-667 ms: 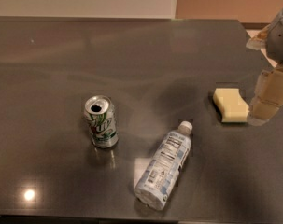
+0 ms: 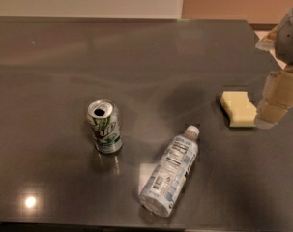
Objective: Pick sponge
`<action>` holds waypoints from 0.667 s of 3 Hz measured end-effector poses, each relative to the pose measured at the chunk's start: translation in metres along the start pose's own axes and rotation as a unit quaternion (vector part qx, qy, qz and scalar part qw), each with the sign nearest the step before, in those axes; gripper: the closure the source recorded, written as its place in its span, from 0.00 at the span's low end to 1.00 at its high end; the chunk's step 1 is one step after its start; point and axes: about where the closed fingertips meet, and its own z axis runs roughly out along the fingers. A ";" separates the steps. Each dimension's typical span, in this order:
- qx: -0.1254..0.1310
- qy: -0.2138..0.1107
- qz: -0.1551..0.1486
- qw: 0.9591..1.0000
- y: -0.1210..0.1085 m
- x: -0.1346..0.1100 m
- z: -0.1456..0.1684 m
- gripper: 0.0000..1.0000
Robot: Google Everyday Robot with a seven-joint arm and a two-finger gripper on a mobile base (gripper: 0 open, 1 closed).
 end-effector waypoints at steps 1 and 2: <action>0.007 0.019 0.036 0.999 -0.010 0.006 0.016 0.00; 0.015 0.041 0.092 0.995 -0.024 0.017 0.039 0.00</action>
Offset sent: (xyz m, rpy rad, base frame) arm 0.0483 -0.0335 -0.0616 -0.0422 0.0438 -0.3708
